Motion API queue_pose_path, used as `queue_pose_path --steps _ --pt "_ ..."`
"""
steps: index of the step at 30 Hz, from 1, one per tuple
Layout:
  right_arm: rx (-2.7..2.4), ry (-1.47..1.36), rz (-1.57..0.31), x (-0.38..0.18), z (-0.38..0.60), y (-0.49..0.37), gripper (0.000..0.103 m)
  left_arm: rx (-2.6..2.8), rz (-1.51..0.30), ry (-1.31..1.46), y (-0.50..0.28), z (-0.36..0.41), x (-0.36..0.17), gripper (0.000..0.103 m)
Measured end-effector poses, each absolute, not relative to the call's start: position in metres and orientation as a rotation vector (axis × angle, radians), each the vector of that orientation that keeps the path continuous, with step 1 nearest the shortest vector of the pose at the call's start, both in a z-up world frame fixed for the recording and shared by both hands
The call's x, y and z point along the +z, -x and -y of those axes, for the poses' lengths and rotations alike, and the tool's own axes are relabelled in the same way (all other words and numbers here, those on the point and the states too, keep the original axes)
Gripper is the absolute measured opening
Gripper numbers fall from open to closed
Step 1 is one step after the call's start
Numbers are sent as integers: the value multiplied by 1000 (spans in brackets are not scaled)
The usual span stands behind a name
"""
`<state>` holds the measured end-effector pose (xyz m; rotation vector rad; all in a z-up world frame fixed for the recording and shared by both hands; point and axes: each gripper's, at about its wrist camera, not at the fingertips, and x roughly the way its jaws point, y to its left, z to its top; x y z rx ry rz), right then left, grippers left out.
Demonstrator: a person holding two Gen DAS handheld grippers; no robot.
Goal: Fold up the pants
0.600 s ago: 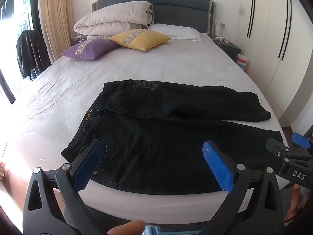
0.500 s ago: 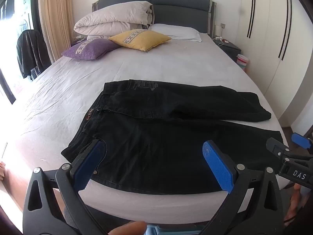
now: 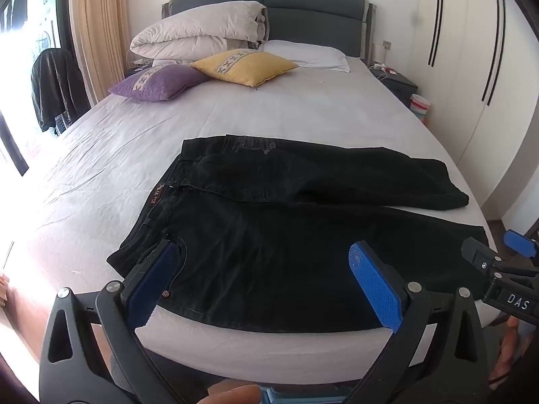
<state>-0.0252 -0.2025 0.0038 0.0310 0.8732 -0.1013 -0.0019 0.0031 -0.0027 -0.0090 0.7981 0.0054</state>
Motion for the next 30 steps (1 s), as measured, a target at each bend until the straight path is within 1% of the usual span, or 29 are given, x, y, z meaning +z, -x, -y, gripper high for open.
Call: queue_pose_path --steps 30 --pt "-100 -32 -873 4 201 27 103 7 -814 16 -3 -12 -13 103"
